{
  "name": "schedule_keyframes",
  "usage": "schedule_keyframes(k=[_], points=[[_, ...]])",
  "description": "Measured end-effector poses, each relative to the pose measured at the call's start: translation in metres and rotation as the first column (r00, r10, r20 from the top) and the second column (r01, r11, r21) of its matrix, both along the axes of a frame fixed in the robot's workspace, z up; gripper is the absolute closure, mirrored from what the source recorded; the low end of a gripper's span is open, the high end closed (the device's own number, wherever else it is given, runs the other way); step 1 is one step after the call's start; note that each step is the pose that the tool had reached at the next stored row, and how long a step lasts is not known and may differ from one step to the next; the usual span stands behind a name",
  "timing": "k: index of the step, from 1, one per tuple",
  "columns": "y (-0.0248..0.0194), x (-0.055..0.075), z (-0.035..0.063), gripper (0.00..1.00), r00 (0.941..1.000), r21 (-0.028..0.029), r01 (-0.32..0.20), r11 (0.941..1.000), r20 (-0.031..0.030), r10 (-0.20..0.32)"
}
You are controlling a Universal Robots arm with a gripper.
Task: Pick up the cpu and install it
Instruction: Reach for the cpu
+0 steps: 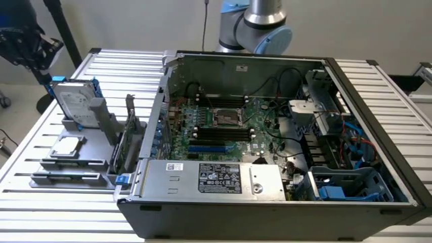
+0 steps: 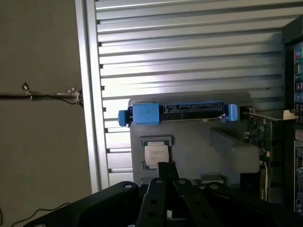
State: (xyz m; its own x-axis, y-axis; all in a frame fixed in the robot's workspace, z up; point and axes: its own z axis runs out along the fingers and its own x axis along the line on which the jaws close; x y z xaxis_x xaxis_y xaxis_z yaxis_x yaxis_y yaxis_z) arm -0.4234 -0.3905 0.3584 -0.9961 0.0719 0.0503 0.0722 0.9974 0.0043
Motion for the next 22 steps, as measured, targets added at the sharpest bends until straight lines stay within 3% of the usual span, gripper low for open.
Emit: schedule_keyframes(k=[4,7,10,13,15,16,17,22], points=[[0.0000,-0.013,-0.0019,0.89,1.0000,-0.0117,-0.002,0.9999,-0.0019,0.002],[0.0000,-0.016,-0.0026,0.89,0.9999,-0.0212,-0.013,0.9997,-0.0028,0.013],[-0.0001,-0.016,-0.0034,0.89,0.9992,-0.0232,-0.039,0.9990,-0.0029,0.039],[0.0000,-0.017,-0.0041,0.89,0.9979,-0.0236,-0.064,0.9977,0.0057,0.064],[0.0000,-0.018,-0.0041,0.89,0.9972,-0.0247,-0.070,0.9972,0.0230,0.070],[0.0000,-0.018,-0.0042,0.89,0.9969,-0.0219,-0.071,0.9973,0.0329,0.071],[0.0000,-0.019,-0.0041,0.89,0.9967,-0.0191,-0.070,0.9973,0.0387,0.071],[0.0000,-0.019,-0.0042,0.89,0.9967,-0.0191,-0.071,0.9973,0.0390,0.071]])
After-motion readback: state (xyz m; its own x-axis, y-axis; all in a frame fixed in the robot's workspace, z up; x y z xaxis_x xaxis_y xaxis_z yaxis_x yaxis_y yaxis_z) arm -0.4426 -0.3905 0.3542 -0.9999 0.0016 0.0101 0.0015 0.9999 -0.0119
